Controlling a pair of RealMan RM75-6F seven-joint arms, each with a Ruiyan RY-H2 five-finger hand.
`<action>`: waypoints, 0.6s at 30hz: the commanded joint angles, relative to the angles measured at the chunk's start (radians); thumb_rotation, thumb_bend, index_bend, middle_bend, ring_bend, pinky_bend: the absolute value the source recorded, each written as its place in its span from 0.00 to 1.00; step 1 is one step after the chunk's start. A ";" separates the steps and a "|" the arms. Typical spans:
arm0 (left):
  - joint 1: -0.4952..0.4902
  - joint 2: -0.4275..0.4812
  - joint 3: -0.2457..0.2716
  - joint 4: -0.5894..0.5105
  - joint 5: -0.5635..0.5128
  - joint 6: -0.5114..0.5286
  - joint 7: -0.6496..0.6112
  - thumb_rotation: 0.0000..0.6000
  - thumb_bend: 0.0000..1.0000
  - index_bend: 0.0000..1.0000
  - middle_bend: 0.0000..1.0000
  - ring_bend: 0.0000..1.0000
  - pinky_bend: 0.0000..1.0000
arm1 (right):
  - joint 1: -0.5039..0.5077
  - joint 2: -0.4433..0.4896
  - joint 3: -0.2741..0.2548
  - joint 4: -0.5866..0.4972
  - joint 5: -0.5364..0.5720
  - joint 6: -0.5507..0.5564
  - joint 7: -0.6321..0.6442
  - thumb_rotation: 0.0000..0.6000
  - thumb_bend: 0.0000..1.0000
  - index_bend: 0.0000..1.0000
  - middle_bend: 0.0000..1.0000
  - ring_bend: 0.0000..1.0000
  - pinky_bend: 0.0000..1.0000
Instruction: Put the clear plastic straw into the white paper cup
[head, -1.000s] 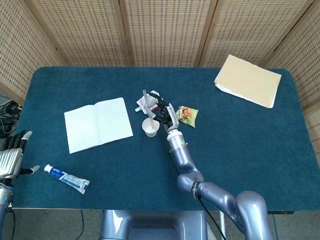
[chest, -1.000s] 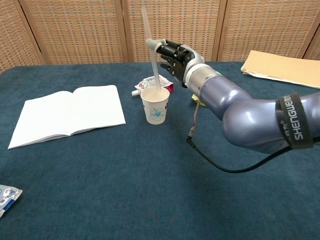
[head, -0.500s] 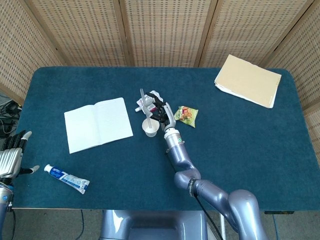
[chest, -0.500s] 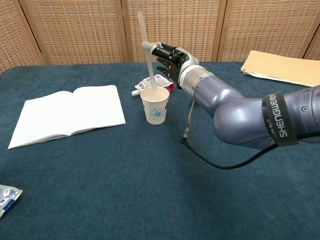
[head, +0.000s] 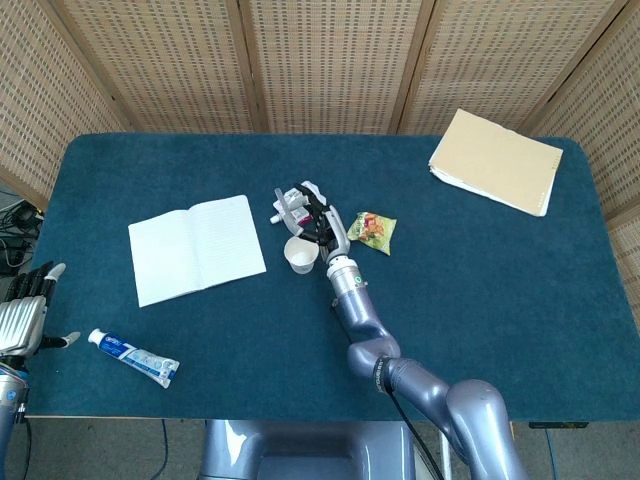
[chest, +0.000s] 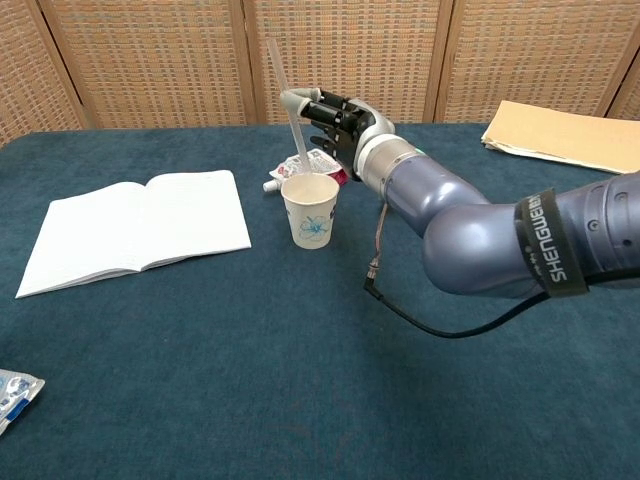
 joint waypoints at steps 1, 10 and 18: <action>0.001 0.002 0.001 -0.003 0.002 0.003 0.000 1.00 0.05 0.00 0.00 0.00 0.00 | -0.007 0.004 -0.005 -0.006 -0.001 0.007 0.002 1.00 0.50 0.54 0.18 0.00 0.00; 0.004 0.008 0.000 -0.017 0.008 0.019 0.003 1.00 0.05 0.00 0.00 0.00 0.00 | -0.057 0.036 -0.027 -0.082 -0.002 0.040 -0.026 1.00 0.50 0.53 0.17 0.00 0.00; 0.007 0.015 0.004 -0.041 0.029 0.041 0.013 1.00 0.05 0.00 0.00 0.00 0.00 | -0.172 0.168 -0.081 -0.248 -0.034 0.100 -0.118 1.00 0.46 0.47 0.12 0.00 0.00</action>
